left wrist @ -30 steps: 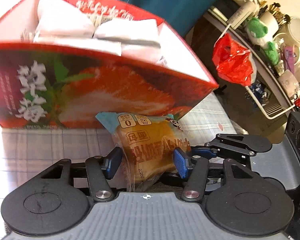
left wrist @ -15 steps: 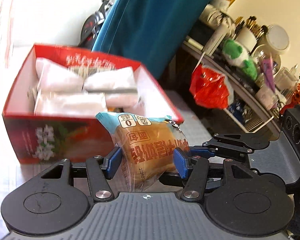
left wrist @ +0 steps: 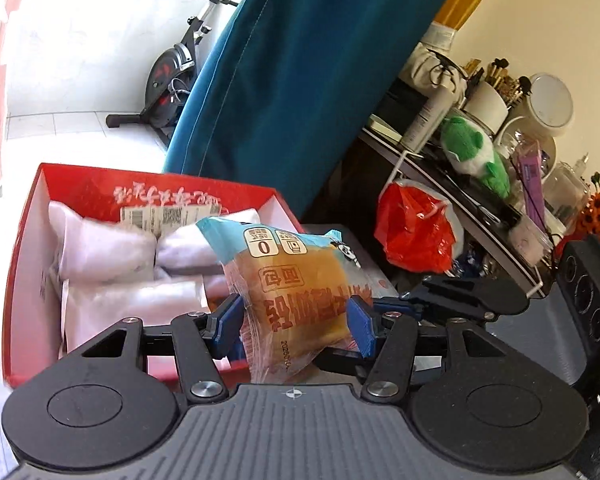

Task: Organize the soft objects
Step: 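Carry the wrapped pastry with both grippers into the red box and open them, then move both grippers down to the grey knit cloth beside the box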

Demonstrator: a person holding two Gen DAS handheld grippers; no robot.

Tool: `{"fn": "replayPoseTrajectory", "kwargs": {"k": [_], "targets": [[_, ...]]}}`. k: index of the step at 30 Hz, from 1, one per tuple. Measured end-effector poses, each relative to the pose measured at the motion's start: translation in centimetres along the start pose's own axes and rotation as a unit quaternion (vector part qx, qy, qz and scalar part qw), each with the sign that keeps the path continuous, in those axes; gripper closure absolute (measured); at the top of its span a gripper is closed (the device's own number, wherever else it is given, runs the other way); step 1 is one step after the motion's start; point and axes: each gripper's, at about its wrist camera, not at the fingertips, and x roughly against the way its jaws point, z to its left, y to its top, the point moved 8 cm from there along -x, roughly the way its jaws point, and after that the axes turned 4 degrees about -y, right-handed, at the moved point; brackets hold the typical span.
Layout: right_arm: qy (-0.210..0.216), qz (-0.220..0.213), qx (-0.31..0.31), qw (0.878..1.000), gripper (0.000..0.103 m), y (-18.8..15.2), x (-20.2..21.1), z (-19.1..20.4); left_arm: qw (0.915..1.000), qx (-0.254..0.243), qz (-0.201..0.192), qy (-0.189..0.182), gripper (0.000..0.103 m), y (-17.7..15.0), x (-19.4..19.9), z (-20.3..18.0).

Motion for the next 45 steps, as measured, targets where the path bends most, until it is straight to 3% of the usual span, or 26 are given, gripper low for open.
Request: {"fn": "replayPoseTrajectory", "kwargs": {"k": [6, 12, 22, 29, 35, 45], "targets": [[-0.006, 0.019, -0.025, 0.999, 0.063, 0.2, -4.2, -2.7, 0.9996, 0.02, 0.018, 0.008, 0.044, 1.3, -3.6, 1.8], [0.001, 0.044, -0.039, 0.998, 0.063, -0.6, -6.9, -4.3, 0.9977, 0.039, 0.055, 0.012, 0.046, 0.1, -6.6, 3.5], [0.008, 0.077, -0.027, 0.997, 0.061, -2.3, -6.8, -4.6, 0.9949, 0.044, 0.088, 0.02, 0.048, -1.8, -8.5, 4.6], [-0.009, 0.068, -0.025, 0.997, 0.064, -2.2, -5.4, -4.9, 0.9956, 0.037, 0.075, 0.042, 0.05, -2.0, -7.1, 4.8], [-0.014, 0.063, -0.035, 0.997, 0.064, -2.0, -5.0, -4.3, 0.995, -0.003, 0.057, 0.082, 0.049, -1.4, -4.7, 4.3], [0.012, 0.044, -0.029, 0.999, 0.063, -2.5, -1.3, -0.6, 0.9913, -0.062, 0.029, 0.113, 0.046, -3.2, 1.1, 2.5]]}}
